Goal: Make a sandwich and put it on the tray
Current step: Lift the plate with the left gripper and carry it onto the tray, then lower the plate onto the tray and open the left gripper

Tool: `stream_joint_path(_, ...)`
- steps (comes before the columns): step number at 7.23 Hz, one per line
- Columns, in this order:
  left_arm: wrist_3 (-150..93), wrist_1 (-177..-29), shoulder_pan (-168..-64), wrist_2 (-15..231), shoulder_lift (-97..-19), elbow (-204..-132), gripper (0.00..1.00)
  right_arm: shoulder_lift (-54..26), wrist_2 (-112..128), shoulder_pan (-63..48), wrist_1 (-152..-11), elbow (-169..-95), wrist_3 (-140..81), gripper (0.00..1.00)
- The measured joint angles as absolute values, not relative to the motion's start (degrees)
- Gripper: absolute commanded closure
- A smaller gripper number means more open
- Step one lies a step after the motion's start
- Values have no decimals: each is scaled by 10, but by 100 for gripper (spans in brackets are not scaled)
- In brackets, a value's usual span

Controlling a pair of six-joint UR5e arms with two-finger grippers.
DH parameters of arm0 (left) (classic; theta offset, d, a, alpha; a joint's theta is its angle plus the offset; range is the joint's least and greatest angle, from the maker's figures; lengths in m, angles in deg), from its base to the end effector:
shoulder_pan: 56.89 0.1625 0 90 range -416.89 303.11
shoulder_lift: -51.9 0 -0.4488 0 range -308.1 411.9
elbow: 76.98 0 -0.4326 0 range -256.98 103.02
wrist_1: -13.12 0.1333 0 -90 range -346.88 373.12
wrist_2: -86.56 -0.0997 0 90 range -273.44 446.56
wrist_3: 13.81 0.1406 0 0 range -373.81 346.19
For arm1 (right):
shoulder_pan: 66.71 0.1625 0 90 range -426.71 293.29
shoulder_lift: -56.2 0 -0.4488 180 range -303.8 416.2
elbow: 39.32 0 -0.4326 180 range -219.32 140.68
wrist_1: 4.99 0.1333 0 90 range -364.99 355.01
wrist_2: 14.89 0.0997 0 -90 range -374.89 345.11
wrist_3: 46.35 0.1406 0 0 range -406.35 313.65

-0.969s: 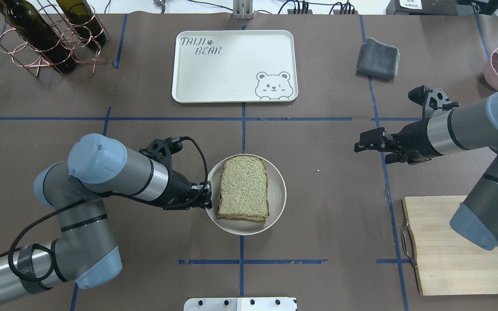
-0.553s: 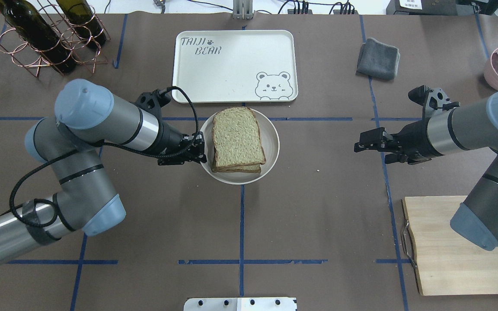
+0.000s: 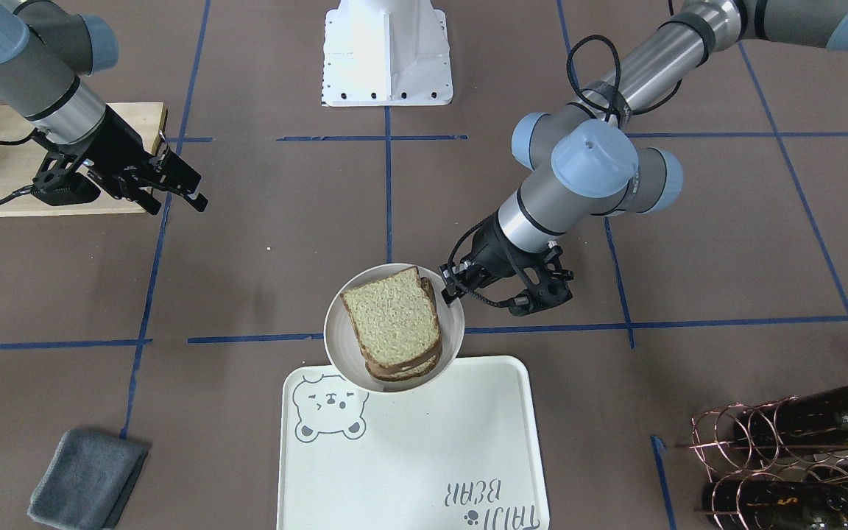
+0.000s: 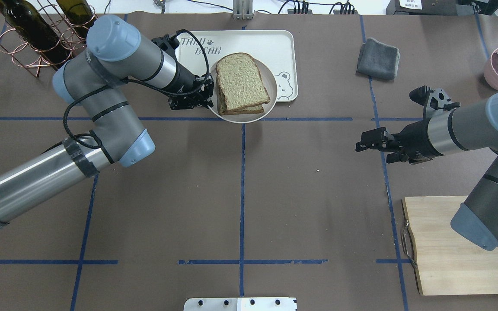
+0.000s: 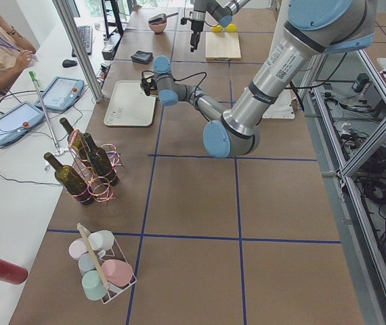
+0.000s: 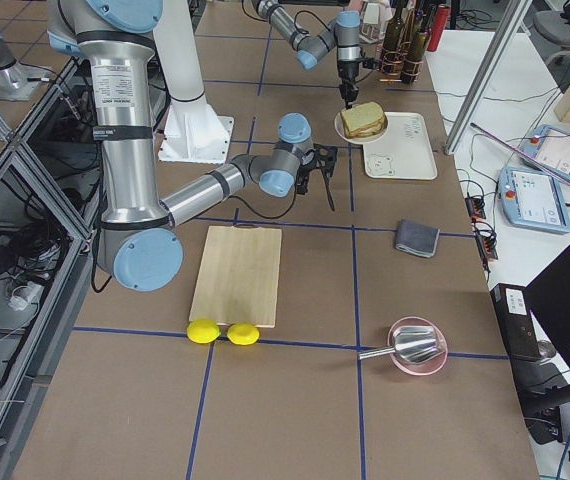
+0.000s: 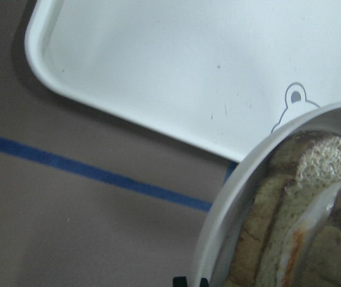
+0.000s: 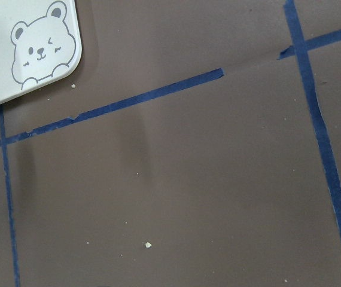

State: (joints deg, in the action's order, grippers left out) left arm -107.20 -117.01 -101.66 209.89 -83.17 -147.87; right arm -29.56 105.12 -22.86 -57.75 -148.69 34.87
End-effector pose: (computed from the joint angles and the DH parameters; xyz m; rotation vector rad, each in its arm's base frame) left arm 0.5672 -0.6416 0.2466 -0.0866 1.2318 -0.3970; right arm -0.3779 -0.4503 0.4090 0.0354 -1.1387 0.2668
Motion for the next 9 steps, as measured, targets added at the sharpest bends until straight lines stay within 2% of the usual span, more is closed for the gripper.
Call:
stream_joint_path(3,-1141,-1221,-1032,2100,-909,-1334,100,-300,1050,-229,-578,-1485,348,0)
stream_joint_path(7,-1193,-1292,-1031,2062,-966,-1200,100,-301,1050,-229,-577,-1485,347,0)
stream_joint_path(8,-1195,-1309,-1029,2052,-969,-1184,81,-302,1050,-229,-577,-1485,347,0)
stream_joint_path(9,-1195,-1323,-1024,2048,-970,-1174,41,-302,1050,-229,-577,-1486,347,0)
